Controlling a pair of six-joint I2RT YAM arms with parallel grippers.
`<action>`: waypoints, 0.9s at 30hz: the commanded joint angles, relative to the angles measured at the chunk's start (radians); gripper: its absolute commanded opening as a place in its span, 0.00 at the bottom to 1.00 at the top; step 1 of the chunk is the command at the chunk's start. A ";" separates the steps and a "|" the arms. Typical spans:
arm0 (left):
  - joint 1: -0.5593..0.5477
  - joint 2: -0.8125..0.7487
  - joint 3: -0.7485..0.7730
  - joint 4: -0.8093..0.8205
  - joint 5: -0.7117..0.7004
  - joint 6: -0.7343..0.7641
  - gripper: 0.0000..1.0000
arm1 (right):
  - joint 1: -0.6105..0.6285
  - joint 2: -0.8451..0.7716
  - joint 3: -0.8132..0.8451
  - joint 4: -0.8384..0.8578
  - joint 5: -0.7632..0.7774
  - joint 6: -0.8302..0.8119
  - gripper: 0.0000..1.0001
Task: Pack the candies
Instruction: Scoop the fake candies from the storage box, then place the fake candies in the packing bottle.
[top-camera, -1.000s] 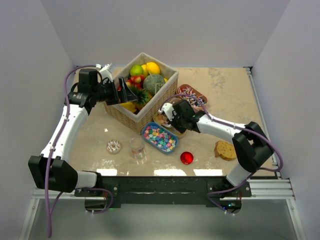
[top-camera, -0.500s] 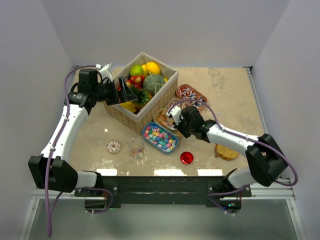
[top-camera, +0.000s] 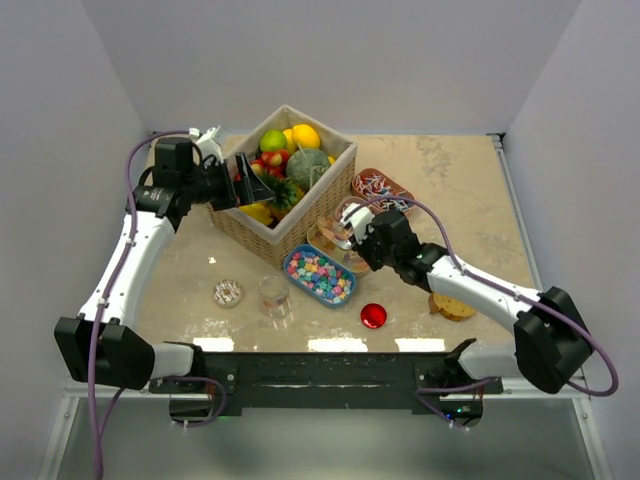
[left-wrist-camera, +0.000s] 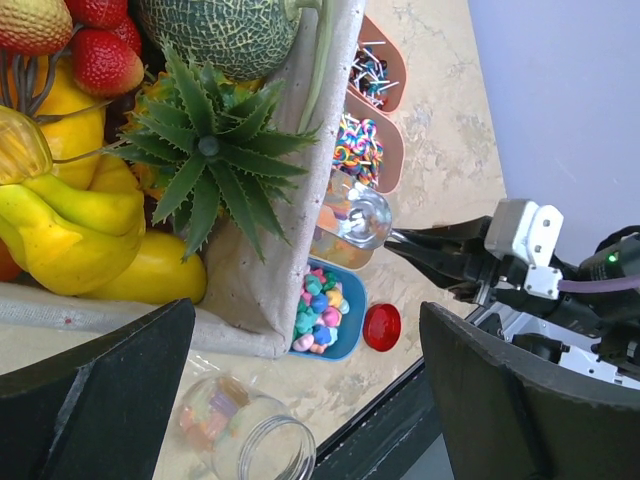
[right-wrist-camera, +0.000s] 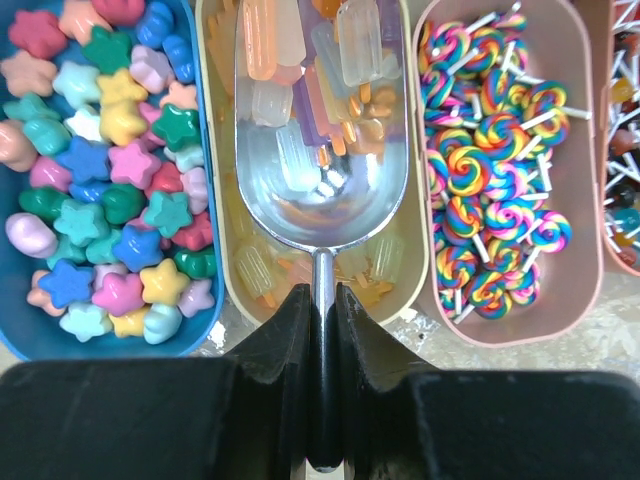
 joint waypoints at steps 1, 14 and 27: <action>0.002 -0.038 0.006 0.024 0.011 -0.015 1.00 | -0.003 -0.070 -0.012 0.049 0.017 0.027 0.00; 0.002 -0.044 0.034 0.008 0.025 -0.008 1.00 | 0.000 -0.169 0.061 -0.049 0.028 0.048 0.00; 0.002 -0.067 0.023 -0.005 0.005 0.005 1.00 | 0.014 -0.301 0.171 -0.251 -0.109 0.088 0.00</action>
